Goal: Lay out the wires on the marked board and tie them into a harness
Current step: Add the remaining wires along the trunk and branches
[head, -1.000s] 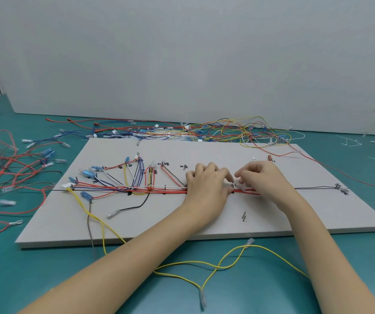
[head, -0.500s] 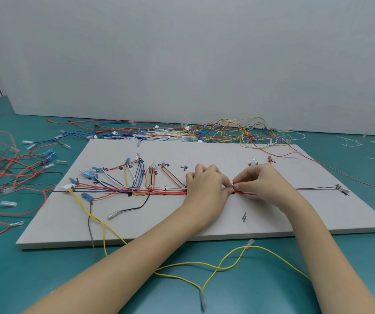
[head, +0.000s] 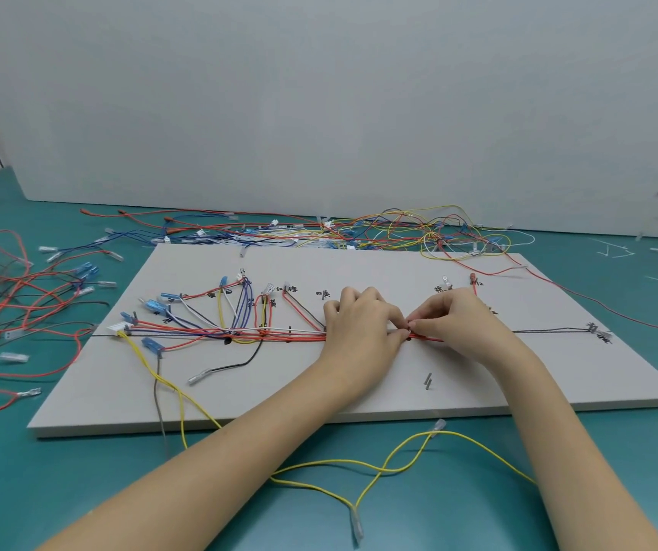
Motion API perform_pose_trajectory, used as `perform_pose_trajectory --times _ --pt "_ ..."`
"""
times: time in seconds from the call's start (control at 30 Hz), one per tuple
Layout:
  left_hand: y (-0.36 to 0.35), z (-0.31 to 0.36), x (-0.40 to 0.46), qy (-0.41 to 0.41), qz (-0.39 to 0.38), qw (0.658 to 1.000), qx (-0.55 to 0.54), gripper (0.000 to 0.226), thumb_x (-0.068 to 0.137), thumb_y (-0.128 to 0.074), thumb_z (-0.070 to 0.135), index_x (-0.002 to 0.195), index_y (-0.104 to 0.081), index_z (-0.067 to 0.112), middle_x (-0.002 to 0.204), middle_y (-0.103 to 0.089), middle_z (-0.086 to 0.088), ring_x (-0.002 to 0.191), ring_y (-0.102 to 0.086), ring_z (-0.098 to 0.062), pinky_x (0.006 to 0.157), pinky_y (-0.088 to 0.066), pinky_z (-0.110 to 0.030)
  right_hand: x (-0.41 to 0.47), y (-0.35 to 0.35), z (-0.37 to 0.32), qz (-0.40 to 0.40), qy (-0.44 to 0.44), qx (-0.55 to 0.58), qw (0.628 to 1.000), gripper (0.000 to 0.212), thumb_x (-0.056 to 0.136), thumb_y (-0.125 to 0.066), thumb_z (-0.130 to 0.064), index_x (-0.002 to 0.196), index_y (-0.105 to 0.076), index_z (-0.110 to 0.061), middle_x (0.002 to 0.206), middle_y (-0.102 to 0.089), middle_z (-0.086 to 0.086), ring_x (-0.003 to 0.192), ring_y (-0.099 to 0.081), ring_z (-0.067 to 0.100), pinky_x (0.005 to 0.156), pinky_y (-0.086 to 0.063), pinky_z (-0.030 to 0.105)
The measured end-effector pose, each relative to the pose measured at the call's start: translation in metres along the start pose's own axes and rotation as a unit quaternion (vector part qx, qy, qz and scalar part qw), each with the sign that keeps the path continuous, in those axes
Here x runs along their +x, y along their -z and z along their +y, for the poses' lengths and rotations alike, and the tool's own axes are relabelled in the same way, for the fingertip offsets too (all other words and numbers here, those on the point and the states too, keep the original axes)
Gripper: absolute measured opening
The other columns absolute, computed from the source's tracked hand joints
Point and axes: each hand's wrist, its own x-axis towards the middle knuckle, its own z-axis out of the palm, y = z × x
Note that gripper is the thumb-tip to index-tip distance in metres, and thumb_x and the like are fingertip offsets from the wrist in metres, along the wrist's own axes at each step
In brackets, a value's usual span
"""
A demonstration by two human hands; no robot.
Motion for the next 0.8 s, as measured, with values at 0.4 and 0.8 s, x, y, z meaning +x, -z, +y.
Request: perform_pose_trajectory --times 0.4,0.8 --pt "0.037 -0.011 0.013 0.007 -0.153 0.96 -0.233 0.013 0.088 -0.068 0.025 0.092 -0.077 0.016 0.088 -0.072 0.002 0.077 -0.059 -0.008 0.072 -0.047 -0.025 0.001 -0.006 -0.005 0.103 0.067 0.006 0.992 0.003 0.077 -0.069 -0.023 0.079 -0.066 -0.024 0.086 -0.067 -0.005 0.077 -0.063 0.016 0.068 -0.049 0.031" --pt "0.133 -0.061 0.012 0.009 -0.517 0.846 -0.13 0.015 0.072 -0.081 0.02 0.086 -0.078 0.026 0.079 -0.071 0.003 0.065 -0.057 -0.004 0.067 -0.04 -0.023 0.003 -0.012 -0.003 0.153 0.095 0.031 0.983 0.011 0.078 -0.064 -0.019 0.068 -0.064 -0.022 0.067 -0.065 -0.01 0.061 -0.055 -0.002 0.058 -0.041 0.021"
